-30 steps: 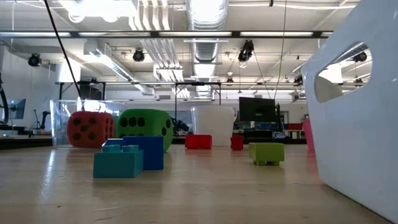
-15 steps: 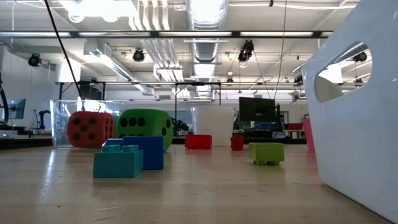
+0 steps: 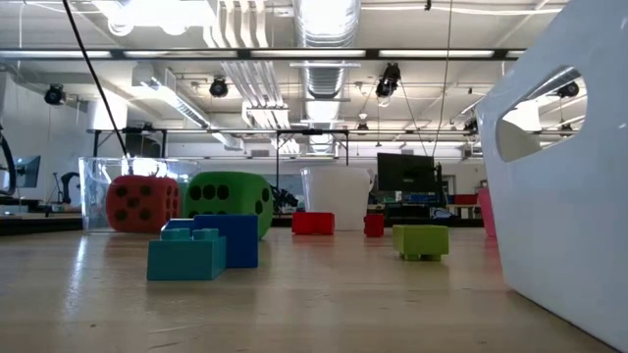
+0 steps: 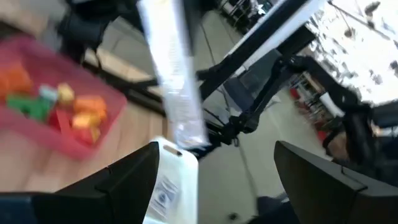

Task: Pick & Place Toys
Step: Put the orange deck of cards into the white bin

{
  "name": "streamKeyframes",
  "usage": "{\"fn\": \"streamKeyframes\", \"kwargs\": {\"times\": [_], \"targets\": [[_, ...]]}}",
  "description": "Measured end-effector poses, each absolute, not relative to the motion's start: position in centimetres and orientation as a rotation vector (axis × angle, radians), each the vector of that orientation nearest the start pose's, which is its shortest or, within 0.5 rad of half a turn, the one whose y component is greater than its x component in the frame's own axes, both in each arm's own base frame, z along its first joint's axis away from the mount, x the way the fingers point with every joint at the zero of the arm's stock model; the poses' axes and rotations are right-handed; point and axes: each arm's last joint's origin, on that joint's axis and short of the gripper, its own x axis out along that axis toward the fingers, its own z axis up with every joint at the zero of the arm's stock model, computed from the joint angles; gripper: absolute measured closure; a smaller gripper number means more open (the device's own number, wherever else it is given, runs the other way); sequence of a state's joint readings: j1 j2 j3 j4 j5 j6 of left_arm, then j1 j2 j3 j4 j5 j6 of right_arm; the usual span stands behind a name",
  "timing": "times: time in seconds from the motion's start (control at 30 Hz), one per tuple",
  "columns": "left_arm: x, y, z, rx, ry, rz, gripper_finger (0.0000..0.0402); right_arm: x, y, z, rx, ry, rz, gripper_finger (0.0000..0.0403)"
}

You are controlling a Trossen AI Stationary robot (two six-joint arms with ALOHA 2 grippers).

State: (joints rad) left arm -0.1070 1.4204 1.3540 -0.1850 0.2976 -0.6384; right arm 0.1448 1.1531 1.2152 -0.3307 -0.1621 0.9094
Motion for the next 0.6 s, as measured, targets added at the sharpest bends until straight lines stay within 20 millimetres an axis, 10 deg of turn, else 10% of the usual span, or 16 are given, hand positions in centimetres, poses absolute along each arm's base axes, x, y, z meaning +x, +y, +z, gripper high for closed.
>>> {"fn": "streamKeyframes", "kwargs": {"times": [0.6], "targets": [[27.0,-7.0,42.1,-0.35,0.162,-0.097,0.0082,20.8,7.9,36.0,0.928,0.855,0.138,0.0345]]}}
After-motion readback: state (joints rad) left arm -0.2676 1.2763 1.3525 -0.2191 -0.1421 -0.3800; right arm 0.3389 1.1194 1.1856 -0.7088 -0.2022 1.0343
